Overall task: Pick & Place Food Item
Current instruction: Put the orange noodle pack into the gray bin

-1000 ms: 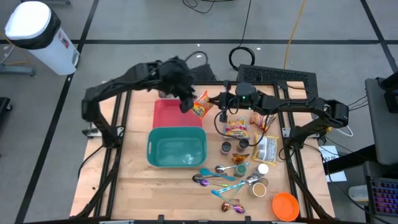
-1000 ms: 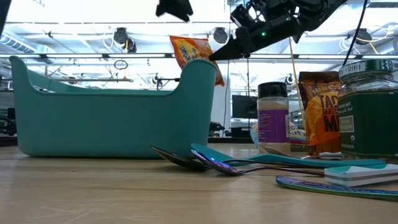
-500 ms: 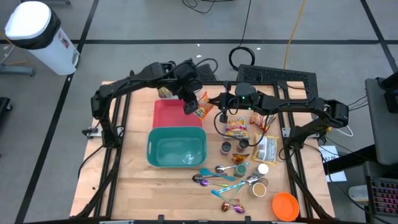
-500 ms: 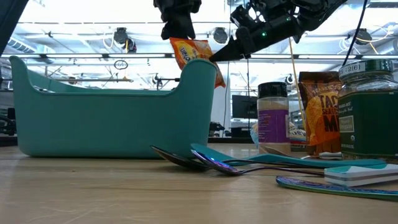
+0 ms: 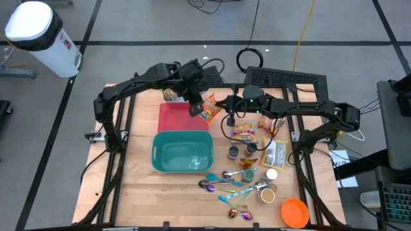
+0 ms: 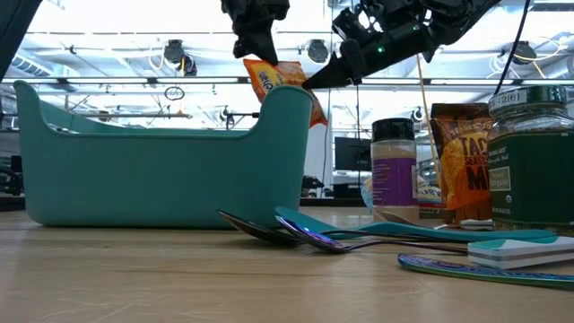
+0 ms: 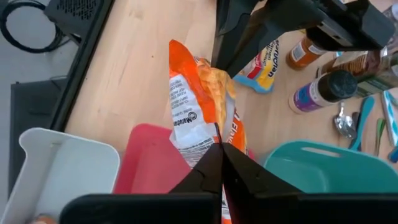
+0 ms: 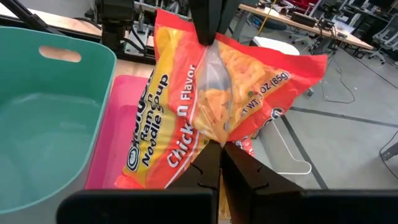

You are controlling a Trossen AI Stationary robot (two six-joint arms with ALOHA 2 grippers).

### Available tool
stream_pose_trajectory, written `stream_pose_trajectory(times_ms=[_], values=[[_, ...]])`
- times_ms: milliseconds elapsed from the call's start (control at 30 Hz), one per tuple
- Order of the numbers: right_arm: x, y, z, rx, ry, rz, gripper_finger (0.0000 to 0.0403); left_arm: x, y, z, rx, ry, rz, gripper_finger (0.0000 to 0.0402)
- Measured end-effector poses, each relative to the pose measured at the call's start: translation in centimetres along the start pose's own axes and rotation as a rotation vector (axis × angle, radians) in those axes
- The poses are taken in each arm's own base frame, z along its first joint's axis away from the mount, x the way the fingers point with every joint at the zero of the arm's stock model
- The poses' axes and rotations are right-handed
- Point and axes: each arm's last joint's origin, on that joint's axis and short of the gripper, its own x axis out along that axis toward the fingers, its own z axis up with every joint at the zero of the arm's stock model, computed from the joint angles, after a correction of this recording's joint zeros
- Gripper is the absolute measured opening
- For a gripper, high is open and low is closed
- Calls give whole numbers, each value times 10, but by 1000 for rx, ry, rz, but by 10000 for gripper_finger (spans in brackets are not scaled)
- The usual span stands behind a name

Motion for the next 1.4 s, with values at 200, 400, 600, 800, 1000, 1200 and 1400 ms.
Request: stream_pose_trajectory(times_ms=[200, 400, 600, 800, 1000, 1200, 1400], values=[[0, 0, 0, 53, 1, -7, 5, -5, 6, 0, 14, -16, 76, 3], [-2, -3, 1, 81, 17, -77, 41, -40, 35, -4, -87, -111, 165, 2], [-5, -4, 2, 78, 34, -129, 82, -54, 70, -12, -222, -138, 230, 1], [-5, -4, 1, 78, 37, -127, 103, -61, 104, -22, -327, -139, 313, 1], [-5, -4, 0, 76, 55, -121, 106, -69, 127, -39, -493, -69, 365, 0], [-5, -3, -1, 75, 64, -118, 103, -57, 140, -51, -697, 24, 274, 0], [-5, -3, -1, 75, 63, -118, 104, -63, 163, -53, -857, -86, 212, 0]])
